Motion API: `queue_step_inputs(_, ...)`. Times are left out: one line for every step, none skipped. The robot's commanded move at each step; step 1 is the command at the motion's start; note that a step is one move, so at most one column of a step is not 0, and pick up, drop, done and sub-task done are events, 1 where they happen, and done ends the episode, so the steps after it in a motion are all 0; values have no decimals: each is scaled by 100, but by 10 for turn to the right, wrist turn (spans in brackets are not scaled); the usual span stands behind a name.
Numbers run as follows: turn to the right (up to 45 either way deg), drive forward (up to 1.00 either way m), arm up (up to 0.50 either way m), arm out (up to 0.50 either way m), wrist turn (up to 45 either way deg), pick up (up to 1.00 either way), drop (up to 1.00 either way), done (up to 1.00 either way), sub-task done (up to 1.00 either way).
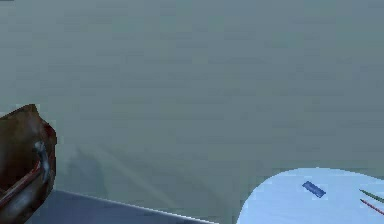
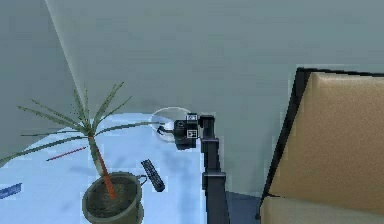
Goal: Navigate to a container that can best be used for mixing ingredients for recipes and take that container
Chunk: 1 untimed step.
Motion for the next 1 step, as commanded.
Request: queue_step_inputs(0, 0, 0, 0, 0, 0, 0, 100, 0)
